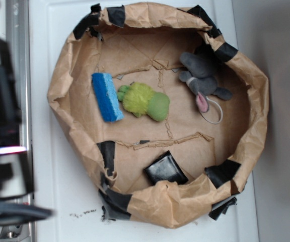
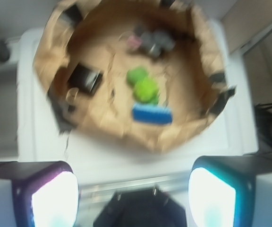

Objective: Grab the black box.

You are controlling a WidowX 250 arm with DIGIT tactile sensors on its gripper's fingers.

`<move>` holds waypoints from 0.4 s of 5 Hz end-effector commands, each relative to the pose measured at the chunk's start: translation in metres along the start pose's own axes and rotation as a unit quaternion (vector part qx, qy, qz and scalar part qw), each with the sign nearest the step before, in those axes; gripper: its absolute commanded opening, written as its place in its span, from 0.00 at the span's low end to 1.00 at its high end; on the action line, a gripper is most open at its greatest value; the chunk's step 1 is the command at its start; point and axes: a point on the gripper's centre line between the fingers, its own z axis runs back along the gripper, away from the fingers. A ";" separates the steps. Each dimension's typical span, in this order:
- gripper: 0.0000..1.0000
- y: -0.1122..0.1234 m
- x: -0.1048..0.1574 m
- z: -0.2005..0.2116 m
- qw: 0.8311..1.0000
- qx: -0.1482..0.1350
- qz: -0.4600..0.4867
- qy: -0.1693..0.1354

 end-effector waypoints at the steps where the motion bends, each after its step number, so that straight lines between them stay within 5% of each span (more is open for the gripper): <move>1: 1.00 0.003 0.051 -0.040 0.983 -0.096 0.151 0.038; 2: 1.00 0.005 0.072 -0.062 0.969 -0.146 0.189 0.056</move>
